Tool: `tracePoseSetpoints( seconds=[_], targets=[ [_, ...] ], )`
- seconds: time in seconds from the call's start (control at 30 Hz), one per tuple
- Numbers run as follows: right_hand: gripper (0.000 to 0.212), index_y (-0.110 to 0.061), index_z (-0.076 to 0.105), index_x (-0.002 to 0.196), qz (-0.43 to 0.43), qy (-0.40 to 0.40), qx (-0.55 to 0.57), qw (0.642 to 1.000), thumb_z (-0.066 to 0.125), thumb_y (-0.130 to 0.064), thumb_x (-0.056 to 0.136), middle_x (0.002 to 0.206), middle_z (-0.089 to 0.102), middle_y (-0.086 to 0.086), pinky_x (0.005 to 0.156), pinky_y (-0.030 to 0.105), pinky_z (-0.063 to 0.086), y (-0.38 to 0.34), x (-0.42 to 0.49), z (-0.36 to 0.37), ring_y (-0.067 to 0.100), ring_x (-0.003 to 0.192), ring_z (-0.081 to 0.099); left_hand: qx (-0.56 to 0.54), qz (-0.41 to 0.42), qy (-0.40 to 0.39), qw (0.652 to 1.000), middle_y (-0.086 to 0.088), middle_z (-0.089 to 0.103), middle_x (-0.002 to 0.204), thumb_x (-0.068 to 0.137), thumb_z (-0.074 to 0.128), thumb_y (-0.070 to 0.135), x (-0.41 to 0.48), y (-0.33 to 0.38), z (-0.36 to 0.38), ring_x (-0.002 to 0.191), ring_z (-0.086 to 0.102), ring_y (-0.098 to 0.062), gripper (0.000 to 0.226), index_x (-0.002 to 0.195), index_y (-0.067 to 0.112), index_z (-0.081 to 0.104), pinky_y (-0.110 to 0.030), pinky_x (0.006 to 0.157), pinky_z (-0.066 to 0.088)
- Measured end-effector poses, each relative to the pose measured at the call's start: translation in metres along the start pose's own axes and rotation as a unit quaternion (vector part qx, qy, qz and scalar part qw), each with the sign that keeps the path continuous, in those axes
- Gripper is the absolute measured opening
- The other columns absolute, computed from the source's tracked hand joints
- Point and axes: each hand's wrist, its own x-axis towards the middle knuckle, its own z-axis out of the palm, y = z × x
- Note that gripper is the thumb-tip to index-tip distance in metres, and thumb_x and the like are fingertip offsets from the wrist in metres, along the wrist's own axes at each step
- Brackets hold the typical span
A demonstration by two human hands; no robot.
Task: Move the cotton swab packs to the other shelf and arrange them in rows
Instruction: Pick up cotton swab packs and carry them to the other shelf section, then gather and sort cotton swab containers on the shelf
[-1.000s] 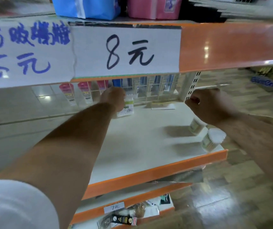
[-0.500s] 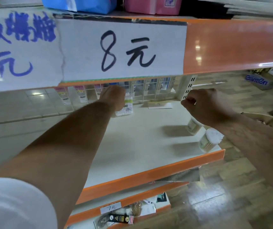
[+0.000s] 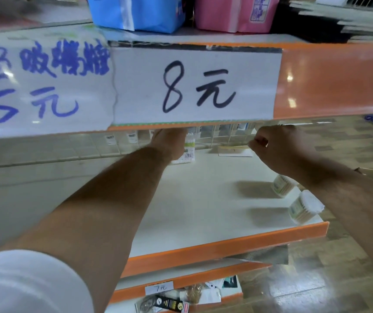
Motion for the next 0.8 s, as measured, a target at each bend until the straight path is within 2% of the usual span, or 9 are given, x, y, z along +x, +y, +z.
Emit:
tracePoseSetpoints(
  seconds=[0.1,0.23,0.33,0.4,0.43,0.53,0.63,0.7,0.8],
  targets=[
    [0.031,-0.018,0.054,0.068,-0.013,-0.007,-0.014,1.0,0.05,-0.038,0.09,0.062,0.057,-0.003,0.054,0.026,0.046,-0.009,0.009,0.002,0.02,0.056,0.051,-0.035,-0.014,0.006,0.999,-0.007,0.064,0.114,0.084,0.064,0.013,-0.005,-0.004,-0.001,0.107,0.061,-0.028,0.038,0.122,0.015,0.06,-0.033,0.083,0.047],
    [0.03,-0.02,0.06,0.078,-0.066,-0.072,-0.033,0.995,0.043,-0.036,0.097,0.078,0.065,0.001,0.054,0.025,0.035,-0.028,0.018,0.006,0.021,0.066,0.054,-0.056,-0.036,-0.043,0.997,-0.004,0.058,0.132,0.082,0.056,0.028,-0.023,-0.016,-0.011,0.119,0.054,-0.024,0.054,0.136,0.023,0.052,-0.036,0.095,0.047],
    [0.033,-0.027,0.065,0.113,-0.131,-0.178,-0.033,0.975,0.039,-0.042,0.101,0.122,0.066,0.003,0.077,0.029,0.044,-0.059,0.021,0.015,0.025,0.107,0.06,-0.068,-0.065,-0.098,0.991,-0.003,0.043,0.15,0.087,0.056,0.036,-0.053,-0.031,-0.031,0.131,0.046,-0.025,0.065,0.148,0.025,0.038,-0.039,0.102,0.042],
    [0.047,-0.028,0.046,0.143,-0.179,-0.249,-0.031,0.951,0.035,-0.048,0.102,0.147,0.048,0.001,0.102,0.034,0.039,-0.087,0.02,0.018,0.025,0.133,0.046,-0.044,-0.08,-0.133,0.987,-0.003,0.027,0.16,0.091,0.052,0.039,-0.078,-0.044,-0.044,0.144,0.032,-0.025,0.07,0.154,0.022,0.026,-0.04,0.114,0.031],
    [0.052,-0.027,0.037,0.149,-0.204,-0.268,-0.022,0.941,0.033,-0.05,0.102,0.152,0.042,0.002,0.108,0.034,0.035,-0.103,0.019,0.019,0.024,0.137,0.042,-0.026,-0.088,-0.145,0.985,-0.003,0.019,0.163,0.094,0.048,0.04,-0.092,-0.051,-0.051,0.148,0.023,-0.023,0.072,0.156,0.02,0.02,-0.038,0.119,0.024],
    [0.057,-0.026,0.031,0.151,-0.286,-0.277,0.003,0.918,0.028,-0.053,0.101,0.153,0.04,0.005,0.109,0.034,0.033,-0.151,0.013,0.019,0.024,0.136,0.042,0.004,-0.124,-0.15,0.981,-0.003,0.01,0.165,0.097,0.041,0.041,-0.14,-0.076,-0.071,0.151,0.01,-0.017,0.072,0.158,0.016,0.012,-0.034,0.122,0.012],
    [0.072,-0.026,0.02,0.155,-0.335,-0.266,-0.005,0.904,0.013,-0.063,0.094,0.161,0.022,0.004,0.119,0.039,0.02,-0.204,0.004,0.016,0.023,0.147,0.025,0.034,-0.172,-0.144,0.974,-0.005,0.01,0.165,0.098,0.038,0.042,-0.191,-0.102,-0.094,0.151,0.01,-0.018,0.072,0.158,0.014,0.009,-0.032,0.121,0.011],
    [0.064,-0.026,0.015,0.156,-0.358,-0.251,-0.004,0.899,0.017,-0.057,0.1,0.163,0.016,0.004,0.12,0.039,0.014,-0.239,-0.006,0.01,0.024,0.148,0.019,0.04,-0.221,-0.155,0.962,-0.001,0.005,0.166,0.098,0.034,0.047,-0.225,-0.121,-0.11,0.152,0.007,-0.015,0.073,0.158,0.019,0.005,-0.033,0.123,0.008],
    [0.062,-0.032,0.007,0.156,-0.38,-0.281,0.023,0.881,0.017,-0.057,0.101,0.164,0.005,0.0,0.12,0.039,0.01,-0.283,-0.021,-0.003,0.022,0.15,0.008,0.036,-0.283,-0.16,0.945,0.003,-0.001,0.166,0.096,0.03,0.054,-0.273,-0.151,-0.132,0.152,0.001,-0.013,0.075,0.158,0.025,0.001,-0.035,0.123,0.005]
  ],
)
